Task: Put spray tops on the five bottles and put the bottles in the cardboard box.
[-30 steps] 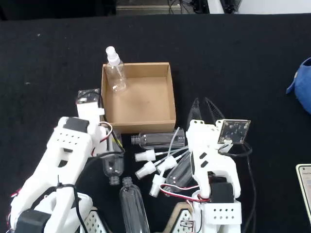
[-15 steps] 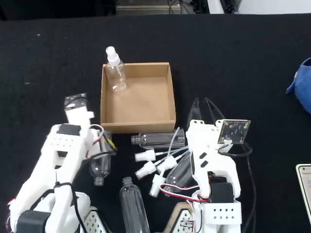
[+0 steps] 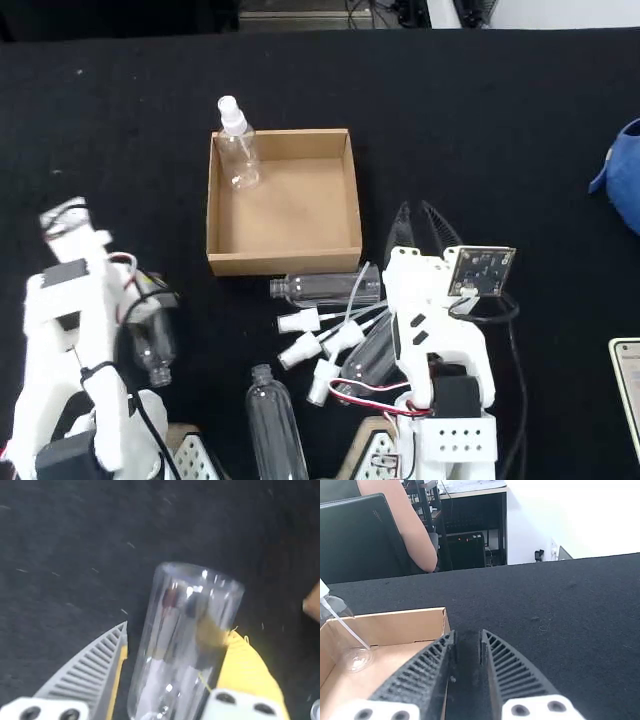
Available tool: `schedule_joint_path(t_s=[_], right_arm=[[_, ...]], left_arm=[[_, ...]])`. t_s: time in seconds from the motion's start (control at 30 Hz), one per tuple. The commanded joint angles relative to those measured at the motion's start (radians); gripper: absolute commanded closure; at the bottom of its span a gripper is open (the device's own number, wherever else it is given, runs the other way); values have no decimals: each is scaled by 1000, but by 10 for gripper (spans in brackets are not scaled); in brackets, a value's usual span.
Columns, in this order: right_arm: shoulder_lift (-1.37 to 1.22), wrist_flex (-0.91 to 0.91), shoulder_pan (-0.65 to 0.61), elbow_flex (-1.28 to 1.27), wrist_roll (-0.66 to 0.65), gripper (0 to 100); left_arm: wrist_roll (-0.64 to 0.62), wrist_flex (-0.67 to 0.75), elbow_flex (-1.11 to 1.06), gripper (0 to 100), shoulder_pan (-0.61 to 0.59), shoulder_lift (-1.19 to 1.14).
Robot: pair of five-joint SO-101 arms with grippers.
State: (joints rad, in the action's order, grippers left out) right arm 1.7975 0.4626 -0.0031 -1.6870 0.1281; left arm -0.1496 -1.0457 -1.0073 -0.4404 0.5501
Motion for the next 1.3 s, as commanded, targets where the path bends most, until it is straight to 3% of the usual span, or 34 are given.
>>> schedule_joint_path(t_s=[0.0, 0.2, 0.43, 0.53, 0.87, 1.07, 1.27], right_arm=[[94, 0, 15, 5, -14, 932], [94, 0, 15, 5, -14, 932], [94, 0, 15, 5, -14, 932], [94, 0, 15, 7, -14, 932], [94, 0, 15, 8, -14, 932], [94, 0, 15, 8, -14, 932], [94, 0, 15, 5, -14, 932]], left_arm=[[6, 5, 111, 830, -65, 29], [41, 5, 220, 829, -48, 29], [588, 8, 291, 833, -51, 29], [700, 14, 300, 833, -28, 26], [608, 29, 300, 833, 142, 28], [493, -101, 389, 830, 191, 18], [466, -97, 384, 830, 268, 15]])
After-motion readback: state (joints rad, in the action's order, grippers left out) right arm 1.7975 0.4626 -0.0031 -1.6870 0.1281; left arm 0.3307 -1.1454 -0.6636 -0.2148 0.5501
